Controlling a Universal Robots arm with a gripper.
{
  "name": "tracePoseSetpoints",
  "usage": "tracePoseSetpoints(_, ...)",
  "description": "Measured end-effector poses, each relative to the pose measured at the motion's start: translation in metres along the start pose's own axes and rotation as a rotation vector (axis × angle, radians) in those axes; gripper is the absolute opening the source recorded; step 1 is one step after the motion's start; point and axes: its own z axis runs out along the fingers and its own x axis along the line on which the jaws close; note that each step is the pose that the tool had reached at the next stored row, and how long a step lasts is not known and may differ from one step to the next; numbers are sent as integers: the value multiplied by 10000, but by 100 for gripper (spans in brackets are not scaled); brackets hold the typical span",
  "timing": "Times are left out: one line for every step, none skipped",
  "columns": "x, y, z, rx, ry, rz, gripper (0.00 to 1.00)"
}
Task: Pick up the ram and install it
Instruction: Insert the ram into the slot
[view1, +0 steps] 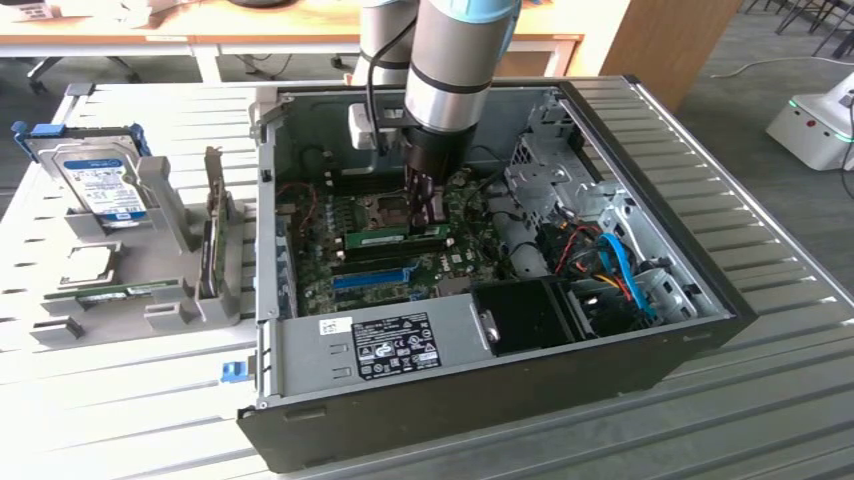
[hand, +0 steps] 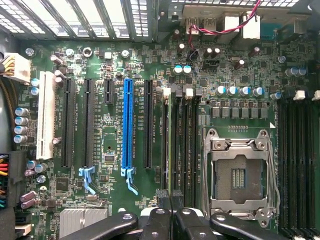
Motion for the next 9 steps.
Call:
tracePoseSetpoints(1, 0, 0, 0, 1, -2, 12)
tracePoseSetpoints(4, 0, -1, 1, -1, -5, 12)
tracePoseSetpoints(8, 0, -1, 3, -6, -10, 12)
tracePoseSetpoints(11, 0, 0, 5, -13, -13, 12)
tracePoseSetpoints(13, 0, -1, 6, -21, -15, 12)
tracePoseSetpoints(14, 0, -1, 7, -27, -17, 12)
tracePoseSetpoints(16, 0, -1, 7, -32, -18, 12)
tracePoseSetpoints(19, 0, -1, 7, -37, -21, 12)
tracePoseSetpoints(20, 0, -1, 7, -43, -22, 12)
